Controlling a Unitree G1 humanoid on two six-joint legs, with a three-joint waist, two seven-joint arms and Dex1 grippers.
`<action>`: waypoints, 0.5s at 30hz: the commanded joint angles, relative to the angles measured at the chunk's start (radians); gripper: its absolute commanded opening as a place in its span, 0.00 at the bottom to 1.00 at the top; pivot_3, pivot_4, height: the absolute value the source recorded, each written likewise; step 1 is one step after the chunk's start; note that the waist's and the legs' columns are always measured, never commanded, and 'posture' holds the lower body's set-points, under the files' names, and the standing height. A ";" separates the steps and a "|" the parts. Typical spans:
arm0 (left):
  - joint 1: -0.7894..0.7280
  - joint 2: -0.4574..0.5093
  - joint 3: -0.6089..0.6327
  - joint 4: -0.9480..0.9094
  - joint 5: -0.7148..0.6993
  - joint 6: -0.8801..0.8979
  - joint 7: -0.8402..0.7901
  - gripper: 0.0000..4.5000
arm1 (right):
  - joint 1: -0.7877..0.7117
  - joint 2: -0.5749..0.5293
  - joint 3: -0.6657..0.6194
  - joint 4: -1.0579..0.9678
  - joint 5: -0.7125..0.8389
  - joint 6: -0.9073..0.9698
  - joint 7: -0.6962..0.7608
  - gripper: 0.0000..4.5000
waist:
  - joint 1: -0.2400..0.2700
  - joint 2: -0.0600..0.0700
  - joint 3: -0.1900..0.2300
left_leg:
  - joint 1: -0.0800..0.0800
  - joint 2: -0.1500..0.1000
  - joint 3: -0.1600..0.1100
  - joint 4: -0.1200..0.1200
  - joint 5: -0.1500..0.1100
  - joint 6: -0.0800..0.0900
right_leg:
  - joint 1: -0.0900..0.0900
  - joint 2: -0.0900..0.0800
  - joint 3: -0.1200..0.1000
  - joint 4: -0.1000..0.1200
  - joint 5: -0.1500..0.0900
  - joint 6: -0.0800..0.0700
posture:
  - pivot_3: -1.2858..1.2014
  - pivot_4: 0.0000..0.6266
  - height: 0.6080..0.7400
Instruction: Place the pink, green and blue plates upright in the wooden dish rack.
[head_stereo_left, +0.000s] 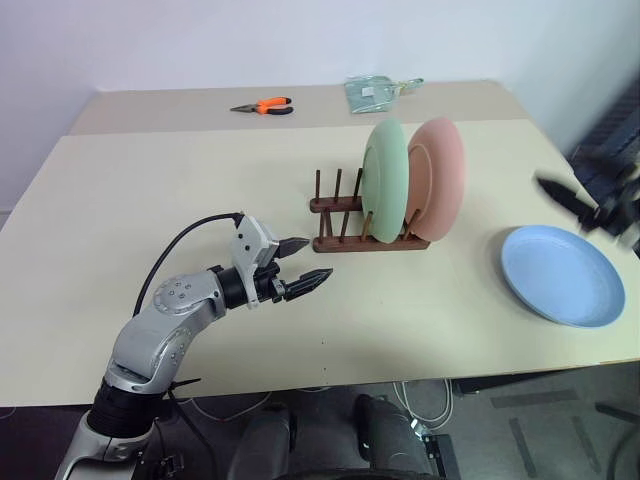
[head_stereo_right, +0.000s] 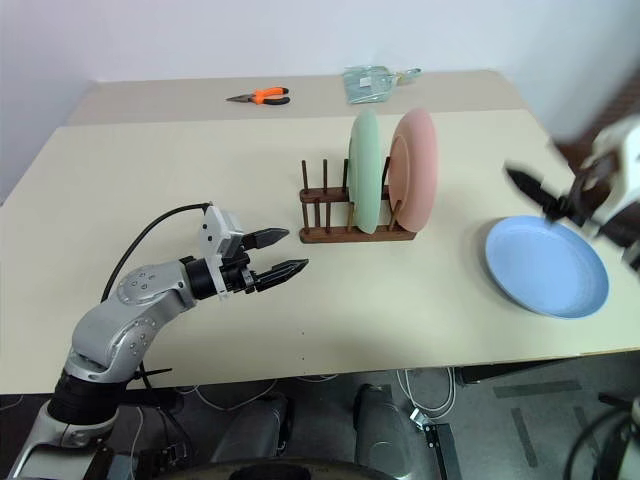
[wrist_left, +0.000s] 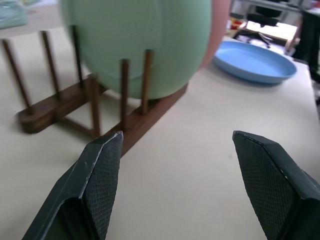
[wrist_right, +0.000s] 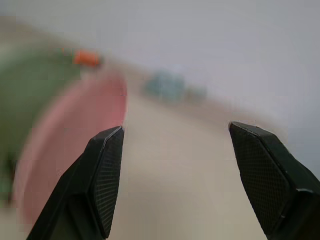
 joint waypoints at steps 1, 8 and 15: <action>-0.022 -0.010 -0.008 0.004 0.013 -0.033 -0.021 0.80 | 0.135 -0.016 0.043 -0.060 -0.069 -0.014 0.014 0.75 | 0.000 0.002 -0.001 | 0.000 0.000 0.001 0.000 0.000 0.000 | 0.000 0.000 0.000 0.000 0.000 0.001 | 0.52 0.24 1.00; -0.032 -0.019 -0.009 0.017 0.026 -0.041 -0.037 0.80 | 0.197 0.057 0.296 0.057 -0.293 -0.072 -0.146 0.75 | 0.002 0.002 -0.001 | 0.000 0.000 0.002 0.002 0.000 0.000 | 0.000 0.000 0.001 0.000 -0.001 0.002 | 0.52 0.24 1.00; -0.020 -0.017 0.012 0.002 0.028 -0.038 -0.021 0.80 | 0.124 0.055 0.356 0.223 -0.414 -0.179 -0.204 0.12 | 0.009 0.001 -0.001 | 0.000 0.000 0.001 0.002 0.000 0.000 | 0.000 0.000 0.001 0.000 -0.001 0.002 | 0.52 0.24 1.00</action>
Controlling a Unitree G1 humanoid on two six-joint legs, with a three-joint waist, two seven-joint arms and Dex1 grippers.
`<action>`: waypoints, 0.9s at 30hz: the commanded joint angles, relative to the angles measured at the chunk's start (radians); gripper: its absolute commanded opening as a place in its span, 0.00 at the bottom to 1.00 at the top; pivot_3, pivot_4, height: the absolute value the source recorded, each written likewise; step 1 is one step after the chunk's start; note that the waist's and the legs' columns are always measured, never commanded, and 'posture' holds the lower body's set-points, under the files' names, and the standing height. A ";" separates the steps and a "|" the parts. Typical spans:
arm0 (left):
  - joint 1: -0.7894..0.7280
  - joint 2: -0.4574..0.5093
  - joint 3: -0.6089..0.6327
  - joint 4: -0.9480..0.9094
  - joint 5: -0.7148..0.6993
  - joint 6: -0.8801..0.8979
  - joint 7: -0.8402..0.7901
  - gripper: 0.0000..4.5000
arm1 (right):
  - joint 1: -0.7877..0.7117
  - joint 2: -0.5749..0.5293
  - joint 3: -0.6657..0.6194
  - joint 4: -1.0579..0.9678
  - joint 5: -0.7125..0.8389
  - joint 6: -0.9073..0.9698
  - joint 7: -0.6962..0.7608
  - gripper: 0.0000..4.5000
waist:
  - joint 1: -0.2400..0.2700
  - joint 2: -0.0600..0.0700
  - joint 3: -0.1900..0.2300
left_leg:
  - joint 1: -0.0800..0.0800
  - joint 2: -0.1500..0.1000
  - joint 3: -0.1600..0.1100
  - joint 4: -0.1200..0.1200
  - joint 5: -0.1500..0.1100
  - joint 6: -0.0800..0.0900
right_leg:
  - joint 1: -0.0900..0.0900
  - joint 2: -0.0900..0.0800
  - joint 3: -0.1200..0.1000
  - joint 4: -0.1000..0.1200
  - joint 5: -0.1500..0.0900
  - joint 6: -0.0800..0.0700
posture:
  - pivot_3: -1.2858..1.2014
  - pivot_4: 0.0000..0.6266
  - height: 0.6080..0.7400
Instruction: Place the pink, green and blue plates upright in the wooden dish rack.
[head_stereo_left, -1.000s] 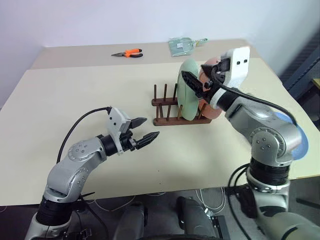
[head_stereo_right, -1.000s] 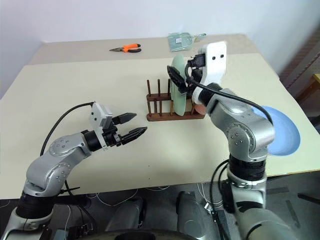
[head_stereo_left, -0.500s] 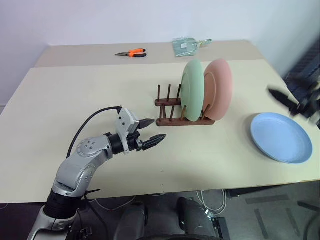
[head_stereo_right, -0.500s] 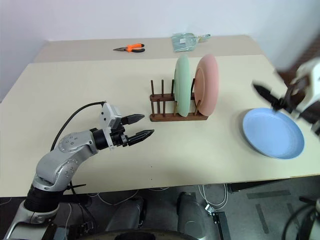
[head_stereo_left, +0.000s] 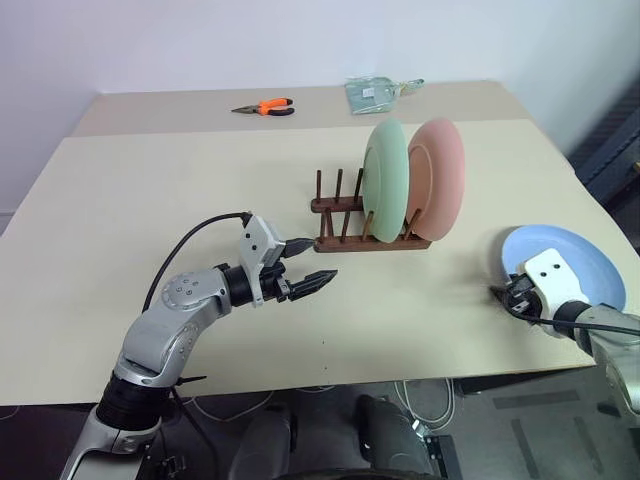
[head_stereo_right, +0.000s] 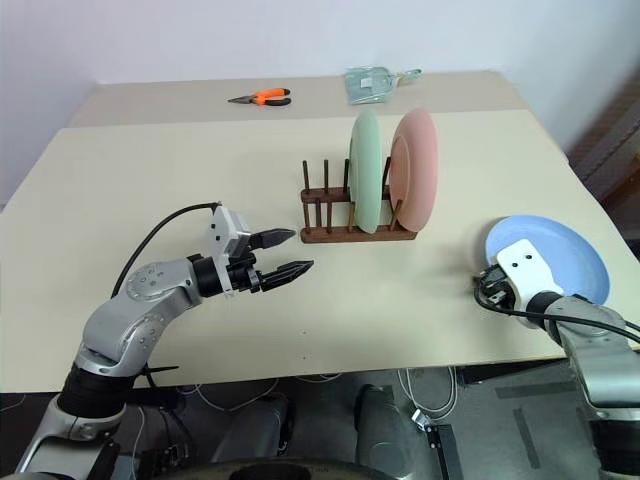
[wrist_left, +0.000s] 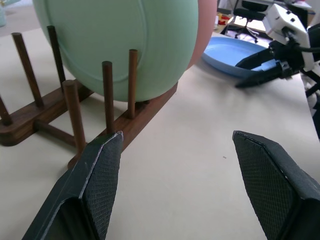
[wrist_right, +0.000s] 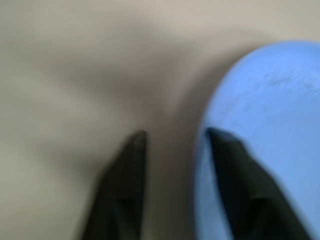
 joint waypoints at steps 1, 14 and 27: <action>0.005 0.004 0.030 -0.033 0.001 -0.019 0.007 0.80 | -0.041 -0.006 -0.016 0.052 -0.042 -0.035 -0.030 0.01 | 0.001 0.000 0.000 | 0.000 0.000 0.000 0.000 0.000 0.000 | 0.000 0.000 0.000 0.000 0.000 0.000 | 0.52 0.24 1.00; 0.002 0.017 0.079 0.024 0.032 -0.055 0.016 0.80 | -0.660 0.031 -0.116 -0.143 0.147 -0.075 -0.095 0.01 | -0.023 0.008 0.005 | 0.000 0.000 0.000 -0.001 0.000 0.000 | -0.001 0.000 0.000 0.000 0.001 0.000 | 0.52 0.24 1.00; 0.028 0.079 0.163 0.119 0.083 -0.122 0.009 0.80 | -0.993 0.767 -0.072 -0.258 1.028 0.281 -0.639 0.01 | -0.019 0.002 0.001 | -0.002 -0.001 -0.009 -0.002 0.000 0.000 | -0.004 0.001 -0.002 0.006 0.003 -0.004 | 0.52 0.24 1.00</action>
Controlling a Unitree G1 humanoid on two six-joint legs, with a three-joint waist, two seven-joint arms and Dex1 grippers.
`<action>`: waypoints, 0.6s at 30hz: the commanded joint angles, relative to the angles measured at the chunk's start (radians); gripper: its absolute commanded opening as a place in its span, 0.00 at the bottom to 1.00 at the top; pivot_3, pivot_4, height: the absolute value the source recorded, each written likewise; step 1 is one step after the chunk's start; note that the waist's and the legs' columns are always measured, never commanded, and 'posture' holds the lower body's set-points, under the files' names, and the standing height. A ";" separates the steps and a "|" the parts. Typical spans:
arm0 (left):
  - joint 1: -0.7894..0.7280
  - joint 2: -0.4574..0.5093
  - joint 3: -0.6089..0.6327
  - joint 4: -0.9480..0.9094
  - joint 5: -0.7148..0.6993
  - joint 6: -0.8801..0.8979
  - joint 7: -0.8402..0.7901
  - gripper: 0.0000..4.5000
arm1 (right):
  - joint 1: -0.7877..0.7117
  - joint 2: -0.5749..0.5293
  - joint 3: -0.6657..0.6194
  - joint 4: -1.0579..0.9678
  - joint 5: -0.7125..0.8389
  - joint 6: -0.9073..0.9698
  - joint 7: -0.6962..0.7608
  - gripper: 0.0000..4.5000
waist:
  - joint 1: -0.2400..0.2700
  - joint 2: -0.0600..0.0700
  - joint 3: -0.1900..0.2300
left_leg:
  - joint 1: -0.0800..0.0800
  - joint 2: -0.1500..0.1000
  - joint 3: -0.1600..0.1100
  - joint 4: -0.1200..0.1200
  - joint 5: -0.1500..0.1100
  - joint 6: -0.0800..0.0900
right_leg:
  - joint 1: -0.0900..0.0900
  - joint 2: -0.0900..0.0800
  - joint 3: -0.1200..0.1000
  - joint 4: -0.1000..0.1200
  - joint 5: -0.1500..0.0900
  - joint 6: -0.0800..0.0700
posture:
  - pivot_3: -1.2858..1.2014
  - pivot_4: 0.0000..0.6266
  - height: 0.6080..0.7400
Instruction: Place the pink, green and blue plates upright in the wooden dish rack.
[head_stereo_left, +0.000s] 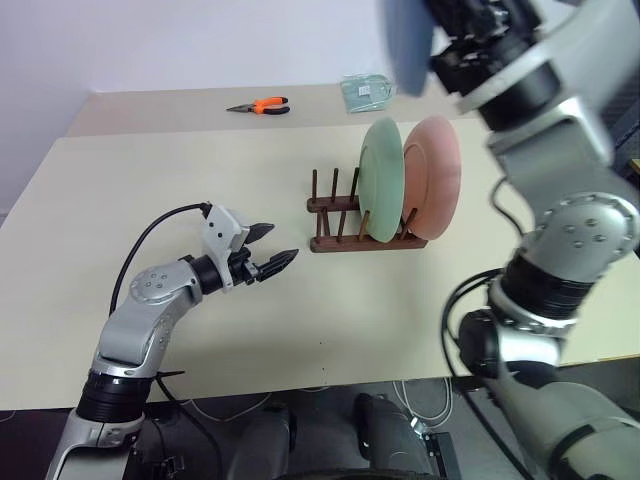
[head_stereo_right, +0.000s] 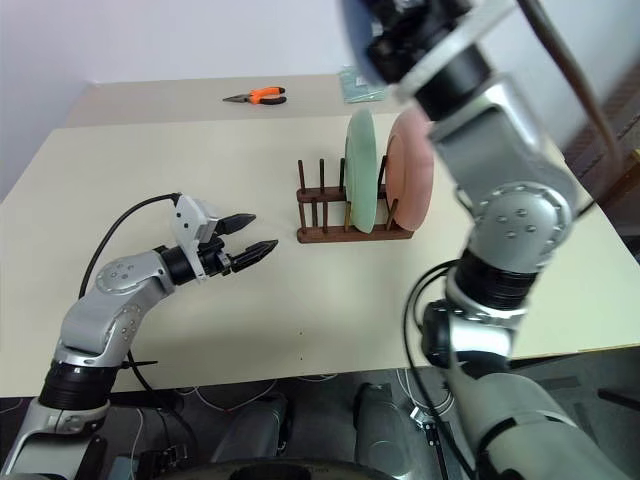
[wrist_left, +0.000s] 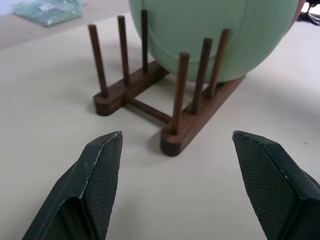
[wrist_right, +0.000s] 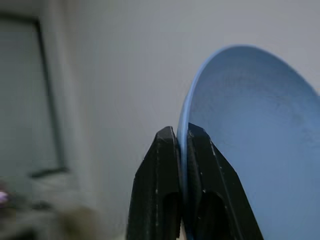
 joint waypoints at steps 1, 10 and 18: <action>0.023 0.026 0.050 -0.005 0.012 -0.036 -0.003 0.80 | 0.052 0.119 0.010 0.000 0.148 0.008 -0.196 0.01 | -0.003 -0.001 -0.001 | 0.000 0.000 0.000 0.000 0.000 0.000 | -0.001 0.000 0.000 0.002 0.000 0.000 | 0.52 0.24 1.00; 0.052 0.039 0.063 -0.017 0.014 -0.041 0.005 0.80 | 0.185 0.226 0.094 0.029 0.224 0.011 -0.381 0.01 | -0.010 0.000 0.000 | 0.000 0.000 0.003 -0.001 0.001 -0.001 | -0.006 0.001 0.001 0.008 0.000 0.000 | 0.52 0.24 1.00; 0.057 0.037 0.055 -0.031 0.012 -0.033 0.009 0.80 | 0.192 0.225 0.091 0.121 0.243 -0.009 -0.449 0.01 | -0.012 0.000 0.000 | 0.000 0.000 0.004 -0.001 0.001 -0.001 | -0.006 0.001 0.001 0.008 0.000 0.001 | 0.52 0.24 1.00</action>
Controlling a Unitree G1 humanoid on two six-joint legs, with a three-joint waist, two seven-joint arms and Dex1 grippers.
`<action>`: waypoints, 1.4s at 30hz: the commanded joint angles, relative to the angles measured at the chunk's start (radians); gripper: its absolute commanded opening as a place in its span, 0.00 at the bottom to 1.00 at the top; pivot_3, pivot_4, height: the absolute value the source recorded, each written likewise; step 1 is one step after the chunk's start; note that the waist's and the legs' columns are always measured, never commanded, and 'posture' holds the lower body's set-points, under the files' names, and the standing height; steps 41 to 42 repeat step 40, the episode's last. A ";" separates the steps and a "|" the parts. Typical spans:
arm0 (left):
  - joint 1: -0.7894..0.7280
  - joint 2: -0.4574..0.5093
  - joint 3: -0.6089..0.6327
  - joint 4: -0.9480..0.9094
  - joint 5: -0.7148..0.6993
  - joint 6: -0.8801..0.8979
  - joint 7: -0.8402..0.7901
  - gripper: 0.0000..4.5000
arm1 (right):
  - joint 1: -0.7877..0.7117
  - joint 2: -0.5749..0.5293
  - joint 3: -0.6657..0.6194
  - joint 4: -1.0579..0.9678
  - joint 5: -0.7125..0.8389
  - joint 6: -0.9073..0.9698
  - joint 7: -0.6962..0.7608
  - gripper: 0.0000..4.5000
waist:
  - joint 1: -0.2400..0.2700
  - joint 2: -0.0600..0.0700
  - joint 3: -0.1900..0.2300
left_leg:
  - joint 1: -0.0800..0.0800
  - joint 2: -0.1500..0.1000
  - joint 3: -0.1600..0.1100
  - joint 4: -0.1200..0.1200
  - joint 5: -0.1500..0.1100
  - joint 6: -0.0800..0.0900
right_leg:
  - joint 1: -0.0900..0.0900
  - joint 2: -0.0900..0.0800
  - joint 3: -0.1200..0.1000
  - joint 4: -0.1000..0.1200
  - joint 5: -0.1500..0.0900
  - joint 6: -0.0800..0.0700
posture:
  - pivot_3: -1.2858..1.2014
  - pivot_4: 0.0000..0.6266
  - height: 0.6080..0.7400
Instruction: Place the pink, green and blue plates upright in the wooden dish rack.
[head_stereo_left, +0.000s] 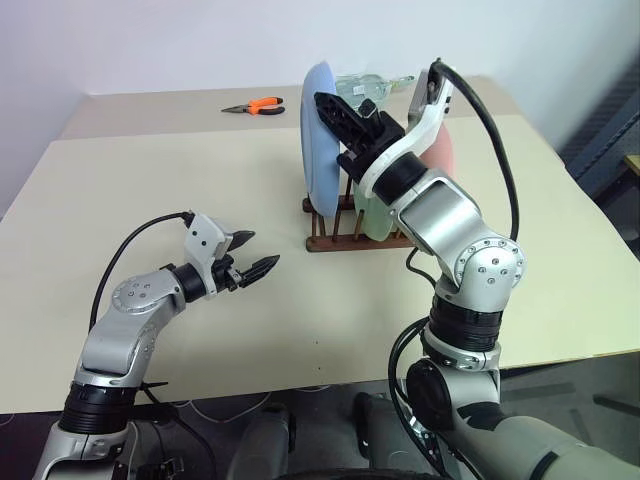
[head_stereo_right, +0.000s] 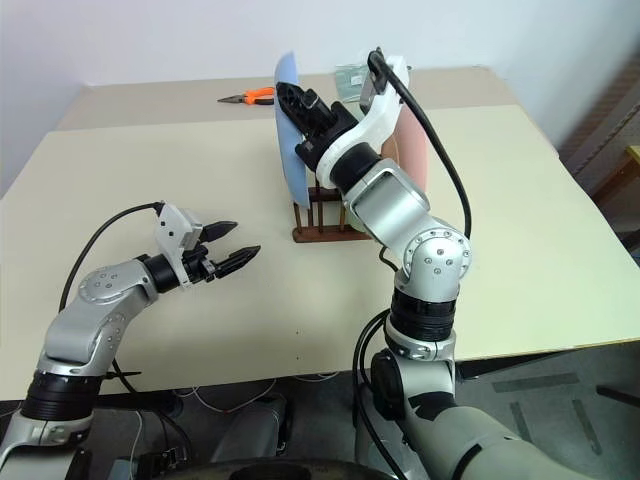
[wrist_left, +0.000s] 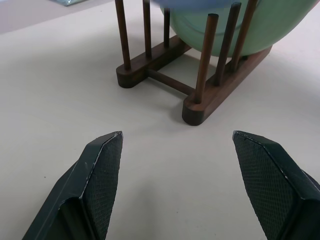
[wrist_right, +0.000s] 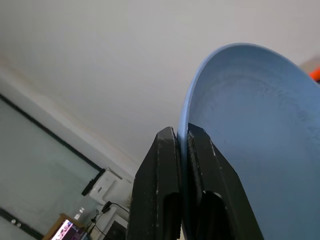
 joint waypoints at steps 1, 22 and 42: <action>-0.001 0.003 0.018 -0.039 -0.001 -0.013 0.001 0.80 | -0.023 -0.004 -0.005 0.036 0.000 -0.028 -0.008 0.01 | 0.000 0.000 0.000 | 0.000 0.000 0.000 0.000 0.000 0.000 | 0.000 0.000 0.000 0.000 0.000 0.000 | 0.52 0.24 1.00; 0.008 -0.021 -0.007 -0.006 0.029 -0.038 0.012 0.80 | 0.409 -0.967 -0.355 -0.180 -0.382 -0.094 0.929 0.54 | 0.031 -0.003 0.000 | -0.001 0.000 0.001 0.002 -0.001 0.001 | 0.008 -0.001 -0.001 -0.012 -0.004 0.004 | 0.52 0.24 1.00; 0.107 0.013 0.039 0.045 0.103 -0.130 0.036 0.80 | 0.711 -0.895 -0.151 0.189 -0.883 -0.546 1.145 0.54 | 0.013 0.001 0.001 | 0.001 0.002 0.008 0.002 -0.002 0.002 | 0.009 -0.002 0.001 -0.014 -0.001 0.002 | 0.52 0.24 1.00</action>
